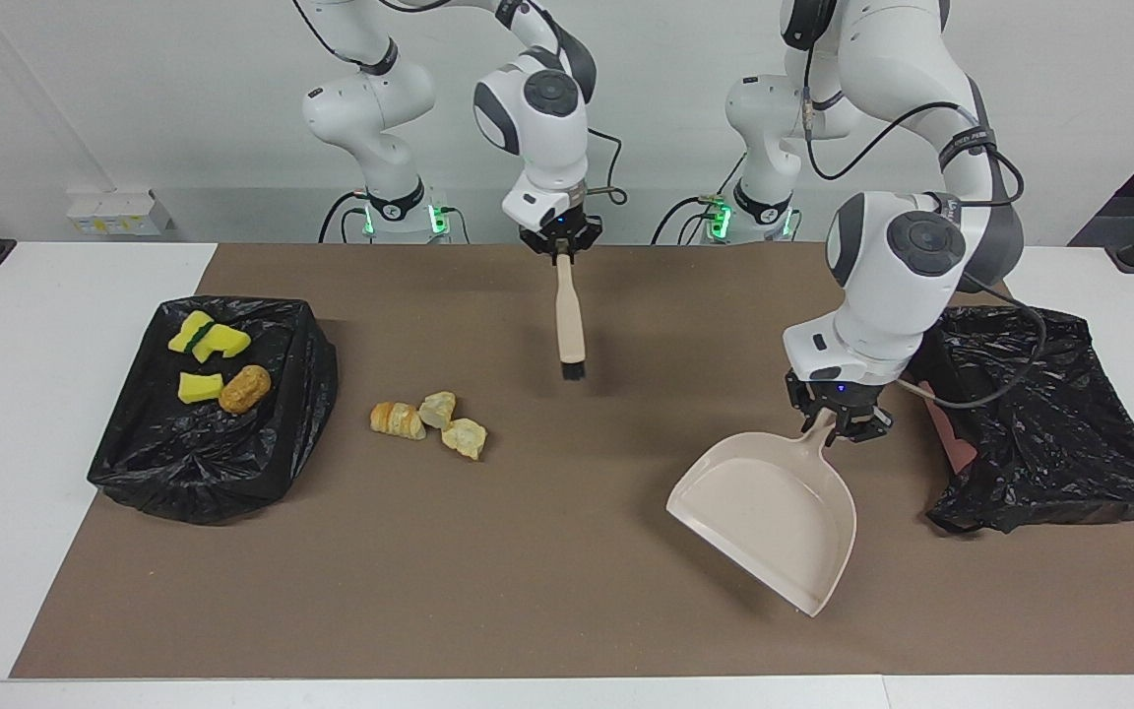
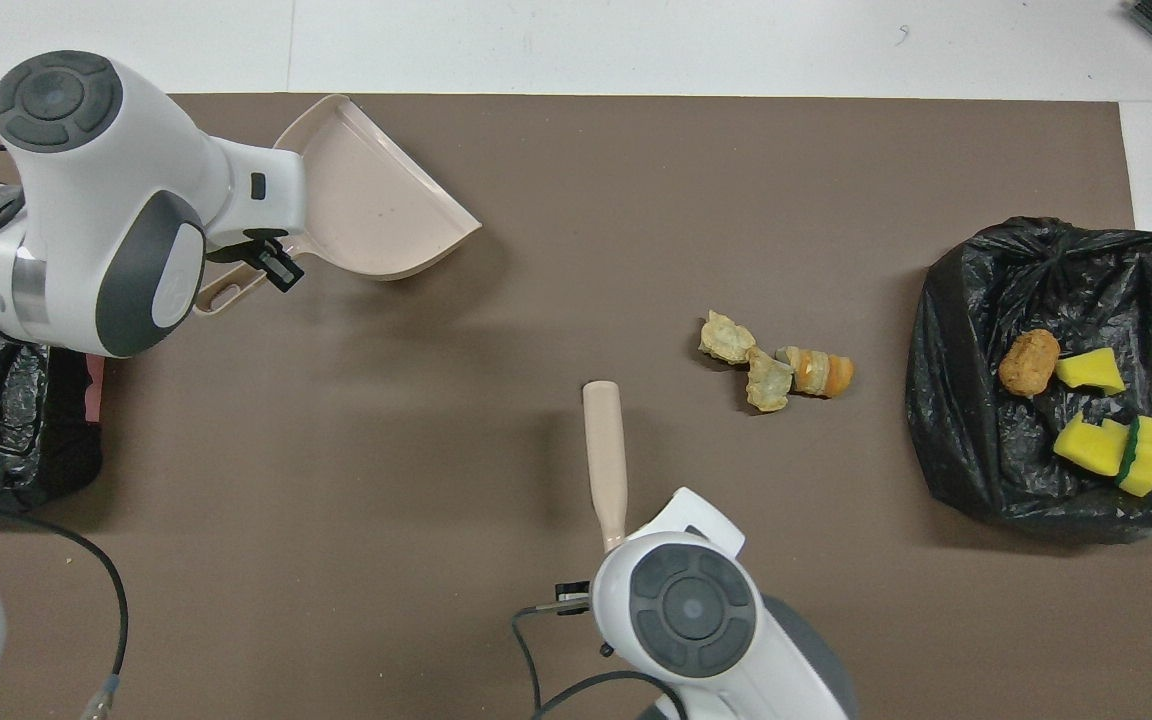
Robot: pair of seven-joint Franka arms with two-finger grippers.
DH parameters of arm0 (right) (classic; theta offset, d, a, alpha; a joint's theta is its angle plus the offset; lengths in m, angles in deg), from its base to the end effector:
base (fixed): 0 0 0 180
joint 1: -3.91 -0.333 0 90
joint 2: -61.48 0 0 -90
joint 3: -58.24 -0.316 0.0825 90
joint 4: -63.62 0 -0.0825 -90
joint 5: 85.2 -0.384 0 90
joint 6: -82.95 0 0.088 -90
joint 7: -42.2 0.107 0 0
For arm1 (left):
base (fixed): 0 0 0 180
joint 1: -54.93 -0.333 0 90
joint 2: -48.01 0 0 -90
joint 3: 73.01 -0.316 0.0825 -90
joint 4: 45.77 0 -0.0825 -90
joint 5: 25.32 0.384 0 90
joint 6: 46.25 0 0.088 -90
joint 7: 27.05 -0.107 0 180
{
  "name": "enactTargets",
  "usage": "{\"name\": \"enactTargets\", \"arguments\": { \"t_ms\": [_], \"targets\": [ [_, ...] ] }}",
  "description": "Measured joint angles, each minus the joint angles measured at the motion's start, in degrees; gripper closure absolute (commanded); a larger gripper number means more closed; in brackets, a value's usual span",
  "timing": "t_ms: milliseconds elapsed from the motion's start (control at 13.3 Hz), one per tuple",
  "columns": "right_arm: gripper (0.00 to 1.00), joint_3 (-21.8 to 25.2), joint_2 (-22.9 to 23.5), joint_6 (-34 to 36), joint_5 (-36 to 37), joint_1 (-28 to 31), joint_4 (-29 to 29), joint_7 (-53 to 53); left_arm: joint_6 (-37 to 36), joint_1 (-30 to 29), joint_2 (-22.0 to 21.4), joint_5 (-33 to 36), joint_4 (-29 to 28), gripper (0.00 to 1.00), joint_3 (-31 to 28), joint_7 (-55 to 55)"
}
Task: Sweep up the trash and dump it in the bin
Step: 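Sweep the bread scraps toward the dustpan with the right gripper's brush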
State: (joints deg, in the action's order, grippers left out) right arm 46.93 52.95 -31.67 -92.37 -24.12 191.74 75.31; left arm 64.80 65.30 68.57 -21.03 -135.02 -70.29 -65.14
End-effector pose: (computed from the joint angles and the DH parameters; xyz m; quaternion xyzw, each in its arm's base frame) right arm 0.3718 0.3166 0.4244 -0.9979 -0.0240 0.0600 0.0071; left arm 0.6524 -0.1425 0.4426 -0.8965 0.4421 -0.0050 0.0285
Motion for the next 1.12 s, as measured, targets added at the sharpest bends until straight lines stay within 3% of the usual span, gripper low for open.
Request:
{"name": "enactTargets", "arguments": {
  "t_ms": [300,450,749,1124],
  "targets": [
    [1.0,0.13,-0.79,3.52,7.9,8.03,0.41,-5.06,-0.34,-0.12,-1.08,-0.06,-3.58,1.0,0.66,-17.63],
    [1.0,0.2,-0.34,4.42,11.4,13.23,0.83,-9.67,1.3,1.65,-2.0,-0.06,-6.5,1.0,1.28,-20.24],
    [1.0,0.4,2.12,4.39,20.11,25.11,0.9,-21.17,6.55,9.16,-3.57,-0.07,-13.02,1.0,1.59,-20.0],
    [1.0,-0.26,8.84,4.34,24.03,25.83,-0.21,-22.11,6.86,17.82,-4.72,-0.07,-14.79,1.0,1.59,-11.25]
  ]
}}
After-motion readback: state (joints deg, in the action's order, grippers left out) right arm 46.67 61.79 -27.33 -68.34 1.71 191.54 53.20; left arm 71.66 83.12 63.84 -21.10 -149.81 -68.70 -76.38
